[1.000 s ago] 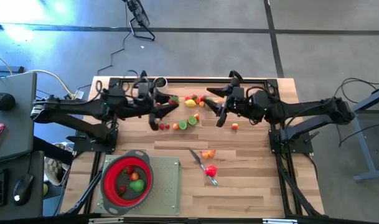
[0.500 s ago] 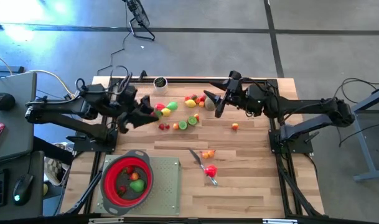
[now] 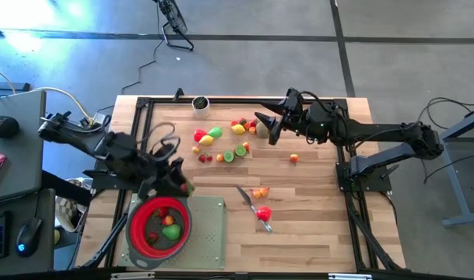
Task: Pick & Place Fruit
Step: Put the strawberry into the red strainer bowl on the shelf, then put the pear into the red strainer bowl on the shelf
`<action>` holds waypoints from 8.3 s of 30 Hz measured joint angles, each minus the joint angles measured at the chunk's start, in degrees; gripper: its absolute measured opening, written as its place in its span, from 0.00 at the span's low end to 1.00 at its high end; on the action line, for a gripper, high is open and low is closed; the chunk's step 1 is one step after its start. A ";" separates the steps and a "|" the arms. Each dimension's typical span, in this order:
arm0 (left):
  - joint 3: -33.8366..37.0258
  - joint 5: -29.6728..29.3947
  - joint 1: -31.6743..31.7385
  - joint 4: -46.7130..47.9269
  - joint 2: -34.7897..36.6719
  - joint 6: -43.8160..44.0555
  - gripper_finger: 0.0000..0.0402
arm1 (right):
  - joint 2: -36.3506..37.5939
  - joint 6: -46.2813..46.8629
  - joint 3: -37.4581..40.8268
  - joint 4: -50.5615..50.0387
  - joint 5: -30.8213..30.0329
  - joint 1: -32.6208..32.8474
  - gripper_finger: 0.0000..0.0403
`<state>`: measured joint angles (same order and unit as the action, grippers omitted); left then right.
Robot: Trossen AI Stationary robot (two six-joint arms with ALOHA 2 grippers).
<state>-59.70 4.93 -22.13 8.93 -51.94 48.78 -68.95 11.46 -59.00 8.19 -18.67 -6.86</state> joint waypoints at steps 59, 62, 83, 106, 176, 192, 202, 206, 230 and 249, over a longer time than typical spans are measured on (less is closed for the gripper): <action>-25.94 -9.79 -23.21 68.99 -24.17 21.12 0.56 | -7.98 4.77 0.00 -1.93 4.19 2.96 0.51; -25.94 -8.88 -23.21 68.64 -24.17 20.36 0.64 | -7.98 4.77 0.00 -1.93 4.21 2.96 0.51; -25.94 -6.86 -21.05 67.72 -23.66 21.74 0.67 | -0.23 4.55 0.02 -2.30 4.26 2.97 0.51; -37.25 -14.60 0.63 39.69 -21.18 -20.44 0.67 | 6.00 5.39 0.02 -11.54 4.11 3.23 0.51; -40.11 -26.40 13.51 33.66 -22.25 -42.08 0.67 | -21.11 48.22 11.70 -51.42 10.19 -5.67 0.51; -40.11 -26.40 13.51 33.80 -22.25 -42.49 0.67 | -21.11 49.88 15.15 -44.14 8.56 -5.41 0.40; -40.11 -26.40 13.51 34.29 -22.25 -42.06 0.67 | -21.11 49.93 15.15 -43.65 8.58 -5.41 0.31; -40.11 -26.40 13.51 34.29 -22.25 -42.06 0.67 | -21.11 49.67 15.15 -42.99 8.73 -5.39 0.32; -40.09 -27.11 13.51 34.54 -7.92 -42.50 0.67 | -0.78 37.07 15.08 -18.56 20.66 -5.64 0.28; -40.09 -27.15 13.51 35.40 -7.38 -42.70 0.67 | 3.85 28.72 15.08 24.90 29.33 -9.25 0.27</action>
<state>-99.79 -22.22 -8.62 44.33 -59.33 6.08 -65.10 40.18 -43.92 33.10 10.67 -16.11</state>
